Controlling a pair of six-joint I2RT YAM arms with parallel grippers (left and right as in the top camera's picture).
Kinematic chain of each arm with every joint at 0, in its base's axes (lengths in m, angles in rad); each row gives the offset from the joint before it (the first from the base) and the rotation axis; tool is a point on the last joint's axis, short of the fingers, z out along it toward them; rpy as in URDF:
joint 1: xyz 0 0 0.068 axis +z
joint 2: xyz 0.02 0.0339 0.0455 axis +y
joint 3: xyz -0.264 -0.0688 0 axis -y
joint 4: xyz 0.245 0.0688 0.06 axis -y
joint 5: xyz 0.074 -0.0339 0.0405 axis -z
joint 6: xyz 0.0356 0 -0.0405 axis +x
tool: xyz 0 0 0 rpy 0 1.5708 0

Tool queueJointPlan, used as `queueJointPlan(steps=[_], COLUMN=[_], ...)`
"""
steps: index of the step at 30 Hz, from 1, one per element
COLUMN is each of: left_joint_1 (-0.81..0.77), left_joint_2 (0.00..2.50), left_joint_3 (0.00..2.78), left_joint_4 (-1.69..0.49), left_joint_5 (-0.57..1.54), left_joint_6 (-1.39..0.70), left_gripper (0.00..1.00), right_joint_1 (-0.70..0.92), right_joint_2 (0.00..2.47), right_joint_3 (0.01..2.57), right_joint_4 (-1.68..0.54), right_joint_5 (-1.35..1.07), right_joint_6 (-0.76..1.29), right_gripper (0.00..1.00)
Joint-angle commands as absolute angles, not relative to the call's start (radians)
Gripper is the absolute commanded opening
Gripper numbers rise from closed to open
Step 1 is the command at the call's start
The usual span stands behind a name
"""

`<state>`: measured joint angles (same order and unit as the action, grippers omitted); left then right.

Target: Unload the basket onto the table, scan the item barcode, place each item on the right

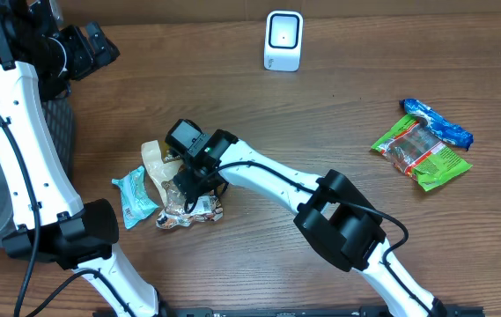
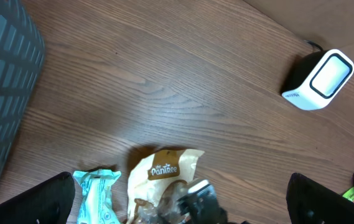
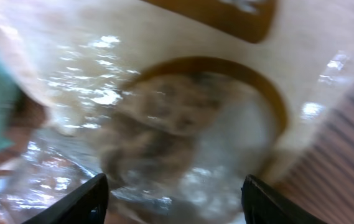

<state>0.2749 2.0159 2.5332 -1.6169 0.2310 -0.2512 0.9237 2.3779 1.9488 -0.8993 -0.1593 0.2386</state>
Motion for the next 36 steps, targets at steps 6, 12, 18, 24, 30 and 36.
queueJointPlan(steps=[6, 12, 18, 24, 30, 36], left_joint_1=[0.265, 0.265, 0.265, 0.265, 0.265, 0.265], left_joint_2=[2.001, 2.001, 2.001, 2.001, 2.001, 2.001], left_joint_3=[2.548, 2.548, 2.548, 2.548, 2.548, 2.548], left_joint_4=[-1.617, -1.617, -1.617, -1.617, -1.617, -1.617], left_joint_5=[0.226, 0.226, 0.226, 0.226, 0.226, 0.226], left_joint_6=[-0.231, -0.231, -0.231, -0.231, -0.231, -0.231], left_gripper=[1.00, 1.00, 1.00, 1.00, 1.00, 1.00], right_joint_1=[0.855, 0.844, 0.864, 0.905, 0.918, 0.906], right_joint_2=[2.379, 2.379, 2.387, 2.387, 2.387, 2.387], right_joint_3=[2.108, 2.255, 2.193, 2.093, 2.007, 1.994], right_joint_4=[-1.017, -0.977, -0.790, -0.727, -0.715, -0.788], right_joint_5=[0.052, -0.118, -0.362, -0.362, -0.357, -0.127], right_joint_6=[0.255, 0.148, 0.160, 0.167, 0.167, 0.255], right_gripper=[0.65, 0.69, 0.70, 0.70, 0.70, 0.69])
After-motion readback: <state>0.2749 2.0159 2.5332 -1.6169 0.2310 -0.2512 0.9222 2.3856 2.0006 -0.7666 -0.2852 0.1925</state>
